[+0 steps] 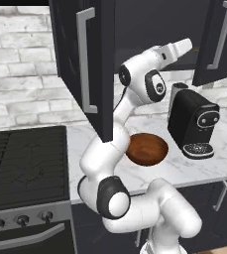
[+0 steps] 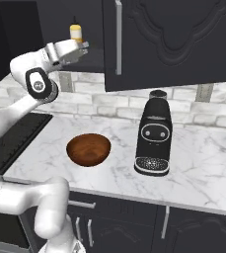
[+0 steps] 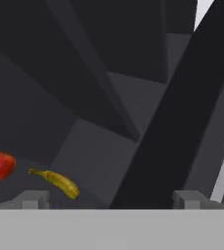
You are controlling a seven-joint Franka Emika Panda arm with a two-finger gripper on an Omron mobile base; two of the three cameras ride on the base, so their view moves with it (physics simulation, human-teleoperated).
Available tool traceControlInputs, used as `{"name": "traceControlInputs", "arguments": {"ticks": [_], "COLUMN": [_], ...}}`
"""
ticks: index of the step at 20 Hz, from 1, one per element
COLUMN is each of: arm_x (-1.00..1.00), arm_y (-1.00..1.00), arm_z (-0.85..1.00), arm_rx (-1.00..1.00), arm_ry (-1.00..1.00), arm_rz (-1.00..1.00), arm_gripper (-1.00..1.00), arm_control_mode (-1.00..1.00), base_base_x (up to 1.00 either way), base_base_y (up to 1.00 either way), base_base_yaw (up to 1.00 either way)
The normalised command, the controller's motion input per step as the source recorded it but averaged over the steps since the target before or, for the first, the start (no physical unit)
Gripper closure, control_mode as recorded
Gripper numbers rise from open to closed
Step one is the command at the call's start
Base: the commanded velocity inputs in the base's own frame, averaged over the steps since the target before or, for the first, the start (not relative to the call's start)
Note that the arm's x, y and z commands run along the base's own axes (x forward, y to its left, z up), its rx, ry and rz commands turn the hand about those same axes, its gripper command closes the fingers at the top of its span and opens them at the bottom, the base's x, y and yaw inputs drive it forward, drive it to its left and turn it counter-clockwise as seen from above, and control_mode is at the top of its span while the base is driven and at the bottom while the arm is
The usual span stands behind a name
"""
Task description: Open the cabinet. Pick the apple and banana from the cabinet and place them into the bowl. Then close the cabinet.
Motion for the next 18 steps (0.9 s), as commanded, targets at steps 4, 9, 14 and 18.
{"name": "traceControlInputs", "arguments": {"ticks": [4, 9, 14, 18], "arm_x": [0.08, 0.0, -0.3, -0.97], "arm_y": [-0.72, -0.9, -0.96, -1.0], "arm_z": [0.0, 0.0, 0.0, 0.0], "arm_rx": [0.18, 0.17, 0.19, 0.27], "arm_ry": [0.27, 0.15, 0.0, -0.01], "arm_rz": [-0.25, -0.18, -0.03, -0.17], "arm_gripper": [-1.0, -1.0, -1.0, -1.0], "arm_control_mode": [-1.0, -1.0, -1.0, -1.0], "base_base_x": [0.0, 0.0, 0.0, 0.0], "base_base_y": [0.0, 0.0, 0.0, 0.0], "base_base_yaw": [0.0, 0.0, 0.0, 0.0]}}
